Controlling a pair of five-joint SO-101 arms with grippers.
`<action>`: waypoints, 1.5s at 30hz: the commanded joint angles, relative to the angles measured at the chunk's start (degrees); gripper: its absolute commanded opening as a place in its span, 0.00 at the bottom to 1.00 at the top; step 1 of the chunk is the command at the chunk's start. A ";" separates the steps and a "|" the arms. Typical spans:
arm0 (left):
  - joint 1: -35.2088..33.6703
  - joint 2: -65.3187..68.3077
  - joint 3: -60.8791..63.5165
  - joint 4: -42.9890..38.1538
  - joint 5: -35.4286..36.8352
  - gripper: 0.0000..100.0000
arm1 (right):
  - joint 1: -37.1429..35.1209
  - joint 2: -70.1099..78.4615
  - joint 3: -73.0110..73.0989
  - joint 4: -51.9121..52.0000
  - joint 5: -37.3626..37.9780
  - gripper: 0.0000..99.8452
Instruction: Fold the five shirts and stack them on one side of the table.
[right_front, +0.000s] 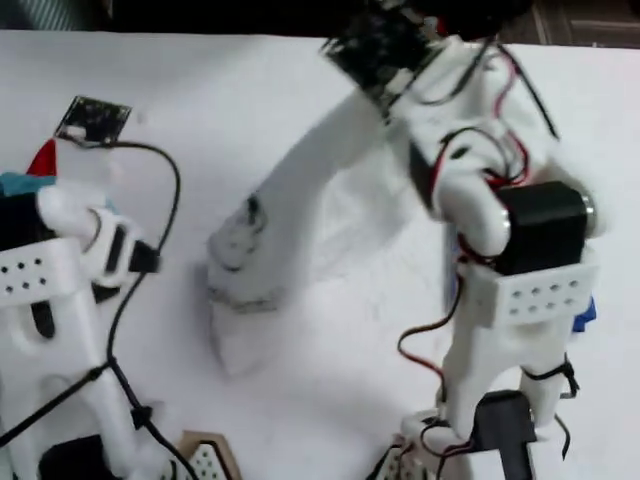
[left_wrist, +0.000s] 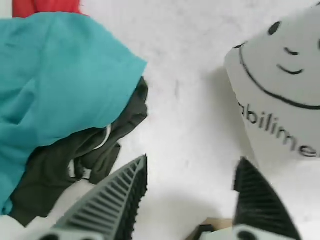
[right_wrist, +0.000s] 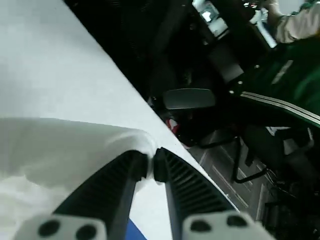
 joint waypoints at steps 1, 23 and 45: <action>5.76 -1.36 -0.26 0.09 4.92 0.34 | 4.53 -1.71 -2.02 -4.44 0.26 0.02; 42.77 -0.92 29.54 -30.24 15.82 0.34 | 8.92 8.04 -2.02 2.33 0.35 0.02; 42.07 22.20 34.11 -41.76 15.21 0.20 | 8.92 10.51 -2.02 2.33 0.18 0.02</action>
